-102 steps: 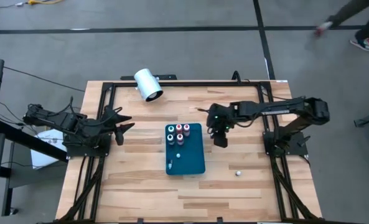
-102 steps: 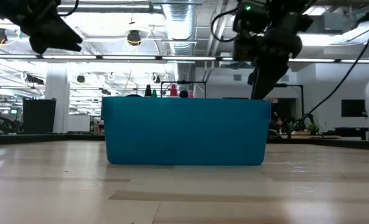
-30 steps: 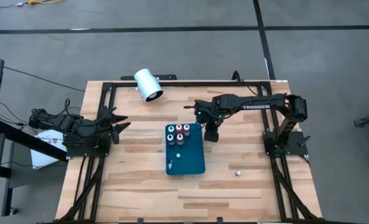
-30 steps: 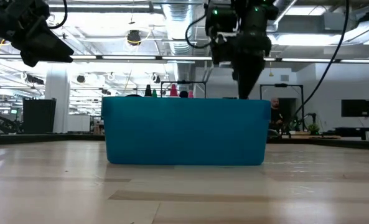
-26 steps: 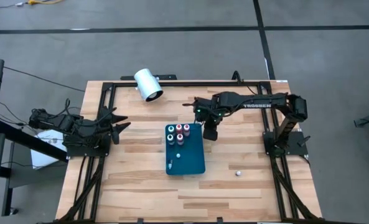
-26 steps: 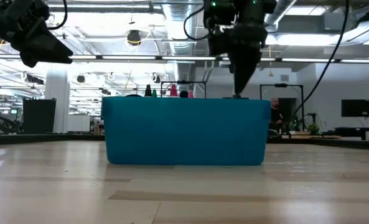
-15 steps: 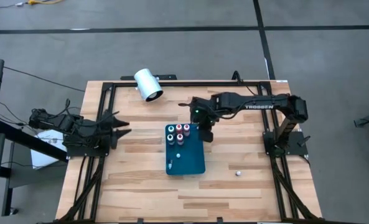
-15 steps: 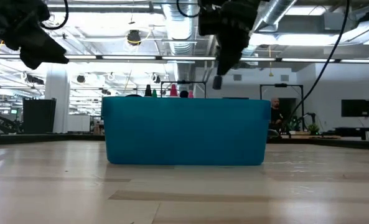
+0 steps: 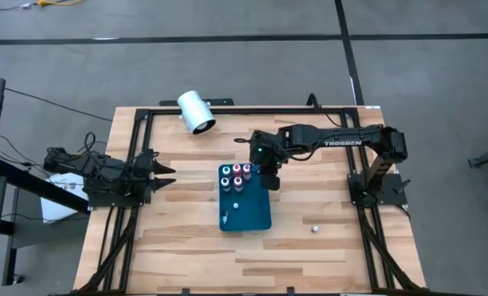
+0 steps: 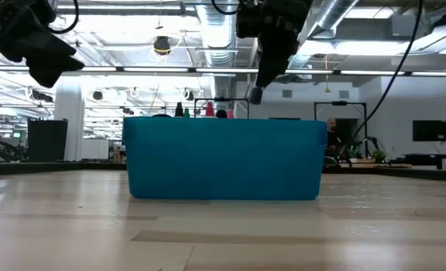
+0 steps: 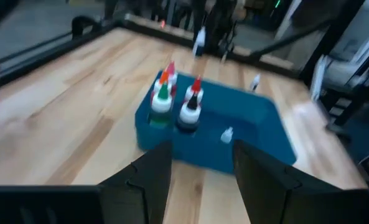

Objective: Pick & Place food coloring
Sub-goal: Put the left small black food coloring bottle into the blue bin

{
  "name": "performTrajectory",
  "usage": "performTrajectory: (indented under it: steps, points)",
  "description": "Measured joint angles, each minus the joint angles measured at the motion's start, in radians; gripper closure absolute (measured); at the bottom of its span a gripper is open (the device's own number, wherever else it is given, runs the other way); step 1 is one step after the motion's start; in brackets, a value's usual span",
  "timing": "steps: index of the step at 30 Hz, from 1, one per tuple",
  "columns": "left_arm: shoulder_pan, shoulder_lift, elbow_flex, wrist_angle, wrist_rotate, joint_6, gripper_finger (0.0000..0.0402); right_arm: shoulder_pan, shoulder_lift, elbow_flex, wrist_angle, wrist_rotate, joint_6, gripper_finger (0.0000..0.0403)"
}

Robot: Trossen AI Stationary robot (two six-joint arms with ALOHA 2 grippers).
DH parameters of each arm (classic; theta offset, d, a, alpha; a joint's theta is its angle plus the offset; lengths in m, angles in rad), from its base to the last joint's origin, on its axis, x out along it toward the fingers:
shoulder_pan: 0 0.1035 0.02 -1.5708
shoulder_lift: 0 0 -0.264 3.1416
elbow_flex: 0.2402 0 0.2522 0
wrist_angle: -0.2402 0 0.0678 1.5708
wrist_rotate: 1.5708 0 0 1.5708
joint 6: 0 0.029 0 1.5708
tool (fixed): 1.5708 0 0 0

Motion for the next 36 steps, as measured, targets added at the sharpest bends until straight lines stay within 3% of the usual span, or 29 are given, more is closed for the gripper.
performTrajectory:
  steps: [3,18,36]
  points:
    - [0.0,-0.067,-0.024,0.008,0.002,0.004,0.0242,0.018,0.0,0.0,0.007,0.0,0.004,0.0351]
    - [0.001,-0.064,-0.035,0.003,0.003,0.005,0.0242,0.082,0.109,0.0,0.085,-0.029,0.077,0.0351]
    - [0.001,-0.064,-0.035,-0.001,0.006,-0.001,0.0242,-0.007,0.114,0.0,0.07,-0.034,0.04,0.0344]
